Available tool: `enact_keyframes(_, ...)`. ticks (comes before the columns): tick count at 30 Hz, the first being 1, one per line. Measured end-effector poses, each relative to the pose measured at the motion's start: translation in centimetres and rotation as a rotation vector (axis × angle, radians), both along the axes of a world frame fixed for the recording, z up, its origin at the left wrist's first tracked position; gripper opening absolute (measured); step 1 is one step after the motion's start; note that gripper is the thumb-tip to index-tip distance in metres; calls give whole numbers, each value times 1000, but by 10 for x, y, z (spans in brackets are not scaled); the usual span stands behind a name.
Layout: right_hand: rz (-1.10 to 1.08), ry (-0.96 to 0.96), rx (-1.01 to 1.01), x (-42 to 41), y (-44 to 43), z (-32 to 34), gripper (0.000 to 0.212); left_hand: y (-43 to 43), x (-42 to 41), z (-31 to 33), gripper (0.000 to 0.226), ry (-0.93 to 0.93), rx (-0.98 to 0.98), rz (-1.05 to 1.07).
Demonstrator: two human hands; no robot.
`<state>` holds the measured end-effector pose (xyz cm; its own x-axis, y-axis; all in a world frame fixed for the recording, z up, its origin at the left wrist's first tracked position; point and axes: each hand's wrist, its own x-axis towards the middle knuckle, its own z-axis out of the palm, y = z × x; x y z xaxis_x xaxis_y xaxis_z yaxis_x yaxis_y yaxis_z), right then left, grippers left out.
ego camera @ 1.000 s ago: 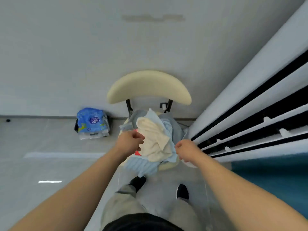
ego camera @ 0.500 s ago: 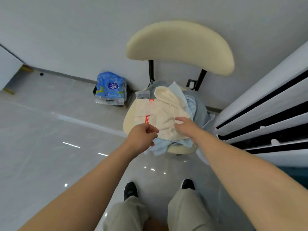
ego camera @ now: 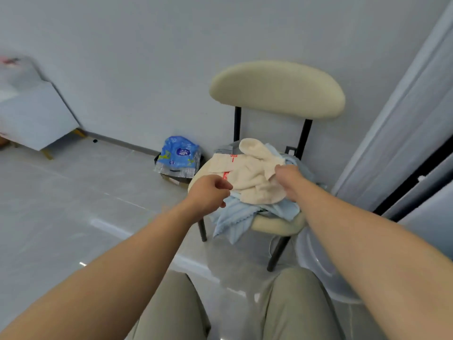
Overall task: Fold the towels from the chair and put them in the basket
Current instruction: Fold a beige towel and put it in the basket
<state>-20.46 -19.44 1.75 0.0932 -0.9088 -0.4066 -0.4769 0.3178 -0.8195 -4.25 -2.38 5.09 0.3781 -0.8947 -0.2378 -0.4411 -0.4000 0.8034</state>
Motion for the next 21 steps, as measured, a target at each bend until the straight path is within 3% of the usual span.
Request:
enact_keyframes(7,59,-414,-173,26,23,105,10,9,-1,46,24,-108,-106,-3)
enact_keyframes(10,119,-613,-226,40,39,159,35,2,-5,55,64,-160,-108,-30)
enact_keyframes(13,159,-778,-259,55,50,206,36,-11,-5,67,98,-185,-181,46)
enact_keyframes(17,209,-913,-273,68,63,248,35,-23,0,79,109,-89,-252,214)
enact_keyframes(21,240,-917,-320,74,63,266,34,-28,22,94,110,-47,-318,387)
